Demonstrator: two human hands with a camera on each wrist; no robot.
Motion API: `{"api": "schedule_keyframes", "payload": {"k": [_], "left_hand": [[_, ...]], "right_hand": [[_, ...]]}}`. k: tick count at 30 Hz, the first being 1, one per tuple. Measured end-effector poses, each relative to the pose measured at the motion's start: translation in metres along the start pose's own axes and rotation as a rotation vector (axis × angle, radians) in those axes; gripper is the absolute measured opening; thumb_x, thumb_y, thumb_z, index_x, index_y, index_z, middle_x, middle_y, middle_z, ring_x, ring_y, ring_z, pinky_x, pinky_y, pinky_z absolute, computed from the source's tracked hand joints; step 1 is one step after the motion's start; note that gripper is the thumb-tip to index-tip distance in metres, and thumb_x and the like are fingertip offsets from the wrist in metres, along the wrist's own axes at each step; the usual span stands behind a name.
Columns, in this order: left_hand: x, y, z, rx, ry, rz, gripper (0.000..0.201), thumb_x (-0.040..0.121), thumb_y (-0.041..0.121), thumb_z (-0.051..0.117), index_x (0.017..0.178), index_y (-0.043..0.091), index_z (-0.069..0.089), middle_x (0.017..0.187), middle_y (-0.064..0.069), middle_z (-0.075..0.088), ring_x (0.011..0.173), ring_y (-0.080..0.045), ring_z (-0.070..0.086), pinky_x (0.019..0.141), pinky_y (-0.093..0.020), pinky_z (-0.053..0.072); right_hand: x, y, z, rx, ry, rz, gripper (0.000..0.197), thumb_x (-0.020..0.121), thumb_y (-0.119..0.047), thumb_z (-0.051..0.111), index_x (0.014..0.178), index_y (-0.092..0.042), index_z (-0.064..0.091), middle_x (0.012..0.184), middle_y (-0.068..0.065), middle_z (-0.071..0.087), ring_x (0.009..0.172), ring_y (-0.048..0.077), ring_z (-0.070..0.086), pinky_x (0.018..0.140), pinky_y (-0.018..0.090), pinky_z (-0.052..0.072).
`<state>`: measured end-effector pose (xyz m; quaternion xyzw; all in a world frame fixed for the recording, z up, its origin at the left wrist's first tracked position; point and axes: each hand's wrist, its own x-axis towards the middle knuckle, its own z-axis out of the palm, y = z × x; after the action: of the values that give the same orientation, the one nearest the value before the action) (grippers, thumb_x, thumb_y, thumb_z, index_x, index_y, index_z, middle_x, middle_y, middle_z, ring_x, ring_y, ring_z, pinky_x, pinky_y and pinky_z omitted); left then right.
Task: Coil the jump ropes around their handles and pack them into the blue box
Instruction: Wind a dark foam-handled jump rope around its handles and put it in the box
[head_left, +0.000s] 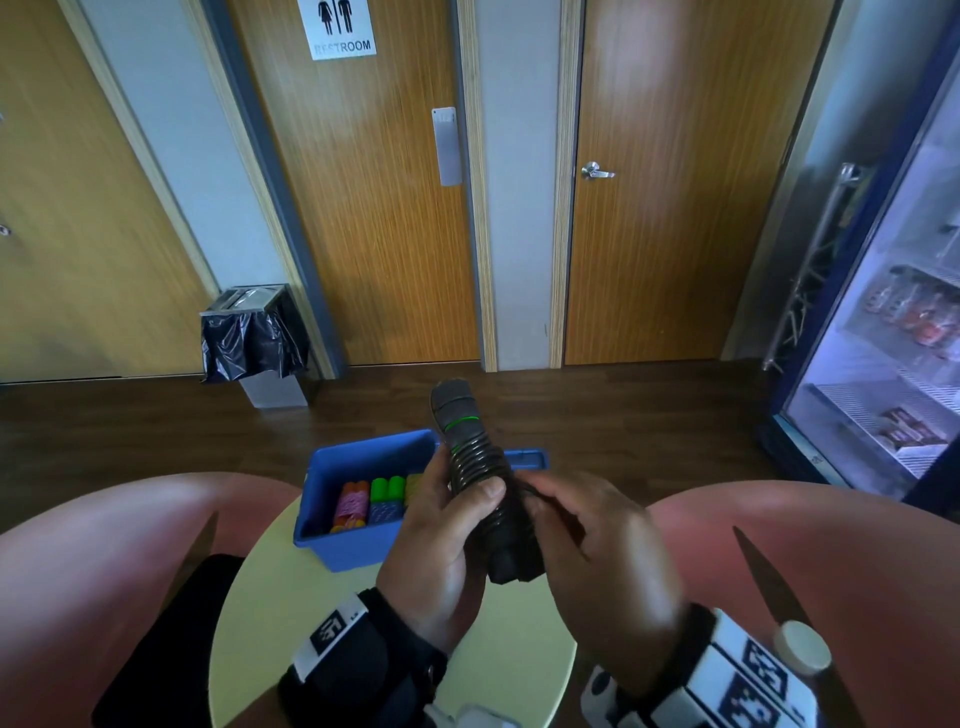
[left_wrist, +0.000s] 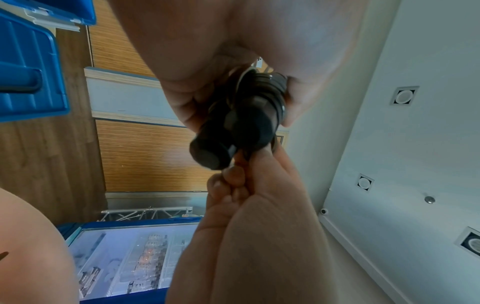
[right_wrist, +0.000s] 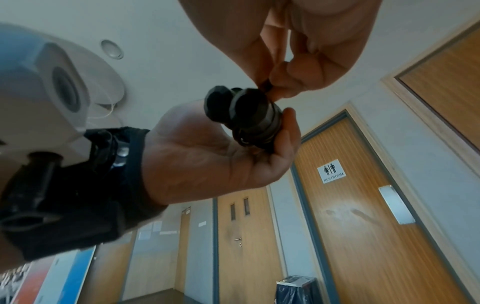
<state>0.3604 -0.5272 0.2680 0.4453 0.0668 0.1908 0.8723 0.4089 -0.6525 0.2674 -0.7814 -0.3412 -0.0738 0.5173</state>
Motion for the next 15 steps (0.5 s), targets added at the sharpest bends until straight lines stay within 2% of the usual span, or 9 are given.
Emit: {"api": "schedule_keyframes", "payload": {"k": [4, 7, 9, 11, 15], "left_hand": [[-0.0016, 0.0009, -0.0027, 0.023, -0.007, 0.004, 0.053, 0.068, 0.021, 0.073, 0.111, -0.001, 0.052, 0.087, -0.016, 0.052, 0.079, -0.029, 0.057, 0.068, -0.040, 0.049], [-0.0016, 0.0027, -0.0039, 0.023, -0.011, 0.017, 0.052, 0.068, 0.021, 0.073, 0.109, -0.001, 0.051, 0.084, -0.017, 0.053, 0.074, -0.028, 0.058, 0.065, -0.038, 0.050], [-0.0008, 0.0054, -0.0053, 0.007, -0.024, 0.028, 0.052, 0.068, 0.019, 0.072, 0.111, -0.002, 0.050, 0.083, -0.019, 0.055, 0.069, -0.028, 0.059, 0.061, -0.037, 0.052], [0.0003, 0.0081, -0.0069, 0.009, -0.038, 0.033, 0.054, 0.069, 0.018, 0.072, 0.114, -0.003, 0.048, 0.086, -0.021, 0.055, 0.071, -0.029, 0.059, 0.061, -0.038, 0.053], [0.0021, 0.0096, -0.0103, 0.029, -0.030, 0.028, 0.056, 0.071, 0.018, 0.071, 0.117, -0.004, 0.048, 0.094, -0.021, 0.052, 0.081, -0.032, 0.054, 0.065, -0.040, 0.051]], "right_hand": [[0.0000, 0.0006, 0.0002, 0.011, 0.029, -0.042, 0.022, 0.091, -0.023, 0.056, 0.103, -0.031, 0.073, 0.087, -0.019, 0.068, 0.084, -0.001, 0.063, 0.070, 0.012, 0.047], [-0.0026, 0.0031, 0.0021, 0.030, 0.015, -0.044, 0.021, 0.091, -0.023, 0.056, 0.102, -0.030, 0.073, 0.087, -0.018, 0.068, 0.084, 0.000, 0.064, 0.070, 0.015, 0.048], [-0.0058, 0.0029, 0.0037, 0.051, 0.023, -0.042, 0.022, 0.091, -0.023, 0.057, 0.103, -0.029, 0.074, 0.087, -0.019, 0.068, 0.085, -0.002, 0.063, 0.069, 0.010, 0.045], [-0.0065, 0.0016, 0.0054, 0.105, 0.030, -0.022, 0.025, 0.090, -0.022, 0.059, 0.106, -0.028, 0.076, 0.087, -0.019, 0.069, 0.086, -0.004, 0.063, 0.068, 0.006, 0.042], [-0.0042, -0.0033, 0.0062, 0.168, -0.018, 0.000, 0.022, 0.093, -0.019, 0.064, 0.106, -0.033, 0.075, 0.085, -0.018, 0.065, 0.083, 0.002, 0.063, 0.066, 0.008, 0.041]]}}
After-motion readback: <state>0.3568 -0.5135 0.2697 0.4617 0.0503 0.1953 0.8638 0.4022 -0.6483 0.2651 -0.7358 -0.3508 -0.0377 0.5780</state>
